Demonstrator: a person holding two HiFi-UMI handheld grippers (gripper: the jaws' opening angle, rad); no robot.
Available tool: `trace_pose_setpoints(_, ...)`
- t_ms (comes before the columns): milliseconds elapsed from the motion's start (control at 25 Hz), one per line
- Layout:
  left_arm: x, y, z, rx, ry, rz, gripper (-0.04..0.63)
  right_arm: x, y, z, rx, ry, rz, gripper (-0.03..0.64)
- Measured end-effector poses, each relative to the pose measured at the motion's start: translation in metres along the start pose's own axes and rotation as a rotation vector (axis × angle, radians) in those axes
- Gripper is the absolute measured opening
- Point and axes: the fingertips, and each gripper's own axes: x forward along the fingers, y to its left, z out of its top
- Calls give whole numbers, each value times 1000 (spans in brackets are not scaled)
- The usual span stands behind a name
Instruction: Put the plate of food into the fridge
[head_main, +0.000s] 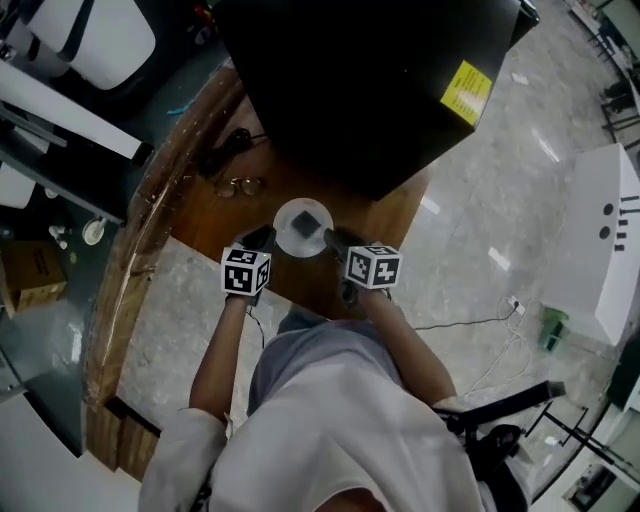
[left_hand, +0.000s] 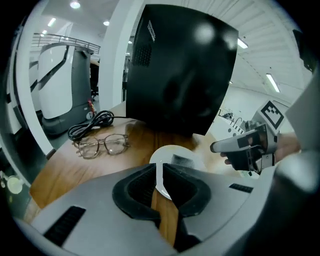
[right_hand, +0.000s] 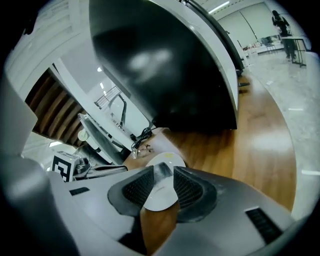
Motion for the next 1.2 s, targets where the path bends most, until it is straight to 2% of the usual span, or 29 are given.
trace_pose_setpoints(200,32,20,-7,-20,88,-36,46,16,-29,-13,65,54,-82,150)
trace_pose_setpoints(360,52,23,-14,-18,139,-74,75,28,-43,-24,156,101,-79,153)
trace_pose_setpoints(480,64,22,-19,-20,161,-106,75,36,-46,-29,213,124,-47,153)
trace_pose_setpoints(560,68,20,-19,-50,154,-127,75,40,-47,-29,252,134,-30,153)
trace_pose_setpoints(720,73,21,-18,-119,135,-165,75,48,-48,-29,414,138,0,147)
trace_pose_setpoints(880,73,20,-18,-148,114,-170,74,48,-53,-30,507,113,14,77)
trace_pose_setpoints(1080,76,27,-14,-139,87,-140,61,51,-44,-40,635,170,132,58)
trace_pose_setpoints(1200,79,30,-12,-147,82,-121,60,50,-35,-44,669,161,215,57)
